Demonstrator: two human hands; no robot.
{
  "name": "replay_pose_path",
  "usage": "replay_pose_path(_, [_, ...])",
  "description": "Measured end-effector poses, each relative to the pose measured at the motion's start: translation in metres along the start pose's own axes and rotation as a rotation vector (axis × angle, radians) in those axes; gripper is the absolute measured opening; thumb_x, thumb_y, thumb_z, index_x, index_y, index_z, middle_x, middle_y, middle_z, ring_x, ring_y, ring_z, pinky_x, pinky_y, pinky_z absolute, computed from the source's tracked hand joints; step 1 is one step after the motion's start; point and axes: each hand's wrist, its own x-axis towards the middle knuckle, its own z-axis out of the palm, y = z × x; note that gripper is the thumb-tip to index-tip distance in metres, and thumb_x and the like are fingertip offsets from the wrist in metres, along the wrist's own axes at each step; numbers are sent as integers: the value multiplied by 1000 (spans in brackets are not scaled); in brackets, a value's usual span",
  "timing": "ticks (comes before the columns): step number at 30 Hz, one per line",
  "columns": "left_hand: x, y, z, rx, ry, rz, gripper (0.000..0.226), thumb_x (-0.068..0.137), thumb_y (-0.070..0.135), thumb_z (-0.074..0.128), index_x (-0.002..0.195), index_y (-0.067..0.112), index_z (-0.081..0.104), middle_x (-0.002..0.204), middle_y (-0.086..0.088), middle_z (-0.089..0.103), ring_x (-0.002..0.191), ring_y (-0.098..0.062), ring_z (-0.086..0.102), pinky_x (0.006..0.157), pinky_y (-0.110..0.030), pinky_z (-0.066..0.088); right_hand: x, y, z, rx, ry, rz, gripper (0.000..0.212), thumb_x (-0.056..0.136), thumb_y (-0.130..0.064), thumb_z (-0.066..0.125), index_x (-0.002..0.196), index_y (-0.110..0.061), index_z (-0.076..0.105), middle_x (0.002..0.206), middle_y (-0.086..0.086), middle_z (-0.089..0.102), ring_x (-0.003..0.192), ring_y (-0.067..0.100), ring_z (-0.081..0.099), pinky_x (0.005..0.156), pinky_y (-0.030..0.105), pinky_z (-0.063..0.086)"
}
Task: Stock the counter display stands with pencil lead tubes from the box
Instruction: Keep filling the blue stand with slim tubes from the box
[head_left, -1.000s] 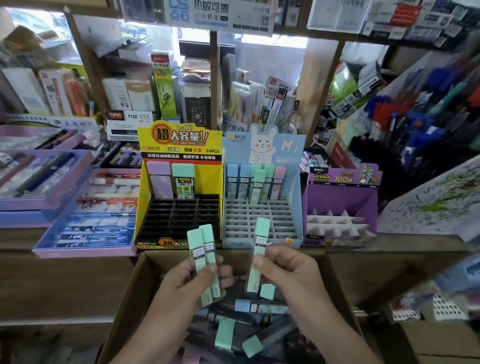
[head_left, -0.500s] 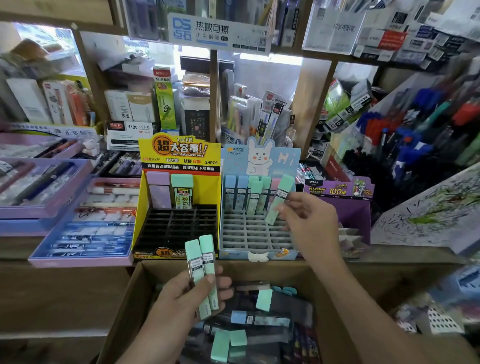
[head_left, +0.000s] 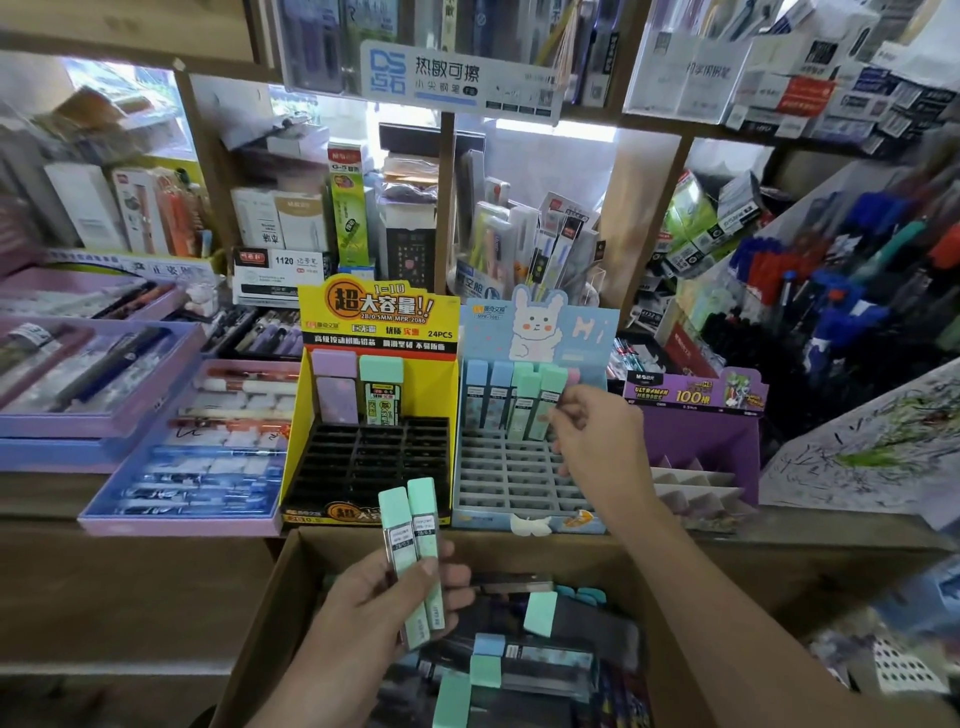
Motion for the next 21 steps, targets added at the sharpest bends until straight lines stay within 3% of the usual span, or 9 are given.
replay_pose_path(9, [-1,1,2,0,-22,11,38,79,23,68,113,7,71,103,-21,76,97,-34,75,70,-33,62,7,-9,-2,-94,-70,42,15,102,-6,57,93,-7,69,86,7,72,77,28,70,67,48,63])
replay_pose_path(13, [-1,0,2,-7,-13,13,34,78,23,69,108,9,74,103,-22,76,97,-35,75,71,-34,62,8,-8,0,-133,-104,68,21,101,0,49,88,-3,66,89,12,71,73,34,69,63,49,63])
replay_pose_path(15, [-1,0,1,-12,-8,6,33,78,23,69,108,9,75,103,-23,76,98,-36,75,72,-35,62,8,-7,3,-206,-120,76,21,100,2,47,93,0,66,94,15,70,80,37,69,69,51,62])
replay_pose_path(18, [0,0,0,-21,-7,2,27,79,22,70,102,12,78,101,-25,75,98,-38,74,73,-36,62,9,-7,7,-338,-121,66,19,99,4,46,95,-2,64,94,14,68,86,35,68,75,47,61])
replay_pose_path(21, [0,0,0,-2,0,7,22,79,23,69,98,17,79,98,-23,75,97,-37,74,76,-39,61,9,-9,9,-400,-107,69,18,101,1,47,92,-4,62,87,12,65,80,32,66,72,46,62])
